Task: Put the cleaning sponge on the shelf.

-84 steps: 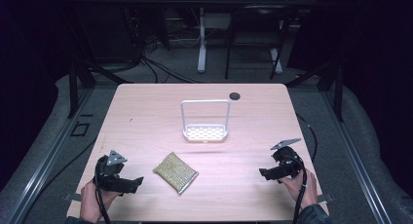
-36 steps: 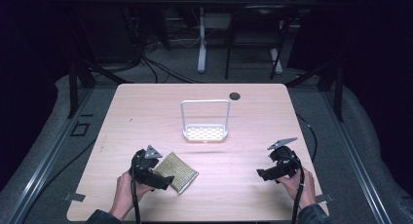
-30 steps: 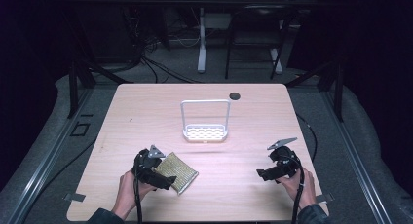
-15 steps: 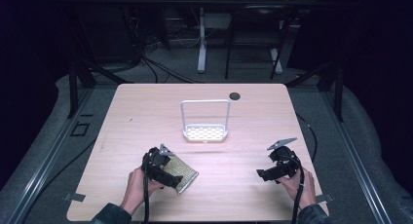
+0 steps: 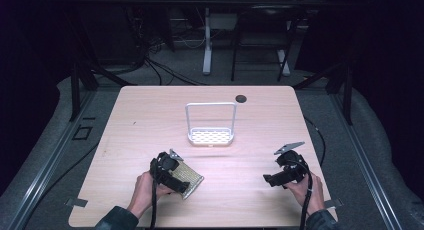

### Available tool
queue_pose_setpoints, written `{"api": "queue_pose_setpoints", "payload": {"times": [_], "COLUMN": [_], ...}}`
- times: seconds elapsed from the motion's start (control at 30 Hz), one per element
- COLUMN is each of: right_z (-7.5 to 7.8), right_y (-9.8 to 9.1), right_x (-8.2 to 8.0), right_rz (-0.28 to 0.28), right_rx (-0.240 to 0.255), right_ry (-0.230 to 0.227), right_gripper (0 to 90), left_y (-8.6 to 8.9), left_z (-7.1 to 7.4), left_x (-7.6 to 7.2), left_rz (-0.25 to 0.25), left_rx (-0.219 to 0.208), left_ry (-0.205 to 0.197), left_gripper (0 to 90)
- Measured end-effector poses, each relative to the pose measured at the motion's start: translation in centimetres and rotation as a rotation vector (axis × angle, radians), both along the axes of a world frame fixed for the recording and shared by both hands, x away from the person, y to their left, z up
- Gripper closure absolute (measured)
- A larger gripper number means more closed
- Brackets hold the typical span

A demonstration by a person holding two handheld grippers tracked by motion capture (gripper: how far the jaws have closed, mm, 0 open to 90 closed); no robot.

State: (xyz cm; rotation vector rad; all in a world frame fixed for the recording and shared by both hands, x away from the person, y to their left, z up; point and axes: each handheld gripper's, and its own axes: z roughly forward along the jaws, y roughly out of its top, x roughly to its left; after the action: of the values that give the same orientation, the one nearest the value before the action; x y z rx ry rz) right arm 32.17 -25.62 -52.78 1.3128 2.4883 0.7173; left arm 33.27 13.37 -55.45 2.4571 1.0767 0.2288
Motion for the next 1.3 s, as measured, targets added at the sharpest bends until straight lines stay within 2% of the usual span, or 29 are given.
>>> {"api": "queue_pose_setpoints", "payload": {"times": [0.1, 0.2, 0.4, 0.9, 1.1, 1.2, 1.3], "right_z": [0.18, 0.18, 0.4, 0.67, 0.8, 0.81, 0.83], "right_y": [-0.06, -0.05, 0.07, -0.09, -0.15, -0.21, -0.21], "right_x": [-0.07, -0.1, -0.27, -0.43, -0.49, -0.47, -0.49], "right_rz": [-0.001, -0.003, -0.002, -0.005, -0.009, -0.007, -0.008], "right_rx": [0.005, 0.006, 0.012, 0.019, 0.017, 0.014, 0.015], "right_ry": [-0.021, -0.019, -0.029, -0.04, -0.04, -0.051, -0.052], "right_gripper": [6.6, 6.6, 6.8, 7.3, 7.7, 8.0, 8.1], "left_y": [-0.14, -0.2, -0.24, 0.31, 0.43, 0.64, 0.64], "left_z": [-0.29, -0.38, -0.56, -0.46, -0.36, -0.3, -0.28], "left_x": [-0.13, -0.2, -0.35, -0.53, -0.59, -0.58, -0.62], "left_rz": [0.008, 0.011, 0.042, 0.057, 0.058, 0.054, 0.049], "left_rx": [0.007, 0.009, 0.008, -0.014, -0.014, -0.024, -0.024], "left_ry": [-0.005, -0.011, -0.017, -0.035, -0.051, -0.068, -0.079], "left_gripper": [0.9, 2.1, 7.6, 23.8, 32.4, 43.8, 49.6]}}
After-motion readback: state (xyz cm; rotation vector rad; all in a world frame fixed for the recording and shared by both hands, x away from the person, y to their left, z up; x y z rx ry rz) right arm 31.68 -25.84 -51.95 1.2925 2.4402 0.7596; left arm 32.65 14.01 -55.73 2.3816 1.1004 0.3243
